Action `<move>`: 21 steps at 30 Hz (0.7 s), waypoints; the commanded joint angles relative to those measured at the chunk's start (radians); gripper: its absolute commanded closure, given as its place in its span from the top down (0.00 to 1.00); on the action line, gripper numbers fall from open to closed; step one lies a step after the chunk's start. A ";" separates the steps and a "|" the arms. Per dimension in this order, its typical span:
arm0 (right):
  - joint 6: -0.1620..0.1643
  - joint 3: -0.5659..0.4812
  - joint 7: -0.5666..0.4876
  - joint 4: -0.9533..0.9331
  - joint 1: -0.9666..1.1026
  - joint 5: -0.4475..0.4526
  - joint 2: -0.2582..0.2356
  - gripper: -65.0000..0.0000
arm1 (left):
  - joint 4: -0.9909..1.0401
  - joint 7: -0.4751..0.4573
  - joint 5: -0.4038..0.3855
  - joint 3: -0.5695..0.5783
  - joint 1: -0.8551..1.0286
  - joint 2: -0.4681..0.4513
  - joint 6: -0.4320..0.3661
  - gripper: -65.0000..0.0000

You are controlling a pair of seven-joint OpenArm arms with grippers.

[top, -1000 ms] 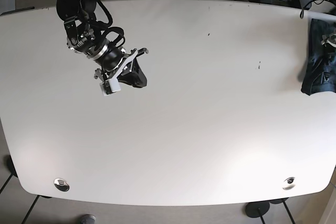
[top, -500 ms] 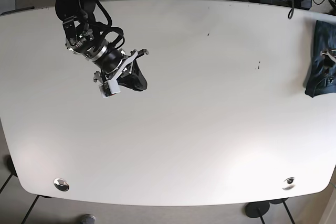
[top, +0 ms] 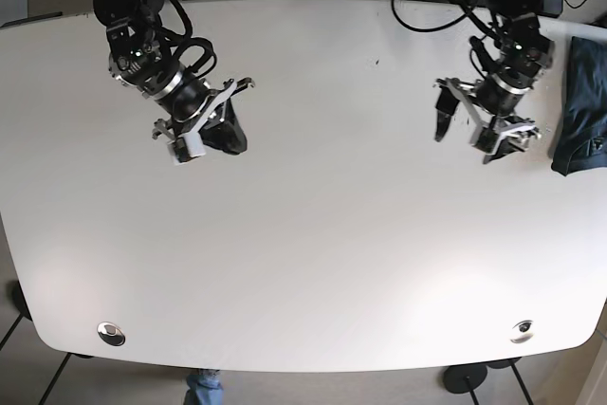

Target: Fold the T-shirt properly

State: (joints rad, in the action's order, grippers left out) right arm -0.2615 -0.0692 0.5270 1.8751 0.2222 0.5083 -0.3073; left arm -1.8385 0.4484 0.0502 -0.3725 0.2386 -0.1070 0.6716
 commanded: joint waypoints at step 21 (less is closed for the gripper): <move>-0.118 0.349 -0.216 0.025 0.417 0.006 -0.057 0.08 | -0.158 -0.369 -0.003 0.186 0.437 0.180 -0.451 0.61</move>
State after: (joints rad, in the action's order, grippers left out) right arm -0.3740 0.2737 0.3382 1.8820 0.6437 0.5011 -0.3519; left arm -1.9732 0.1104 0.0559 -0.1886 0.6773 0.0719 0.2169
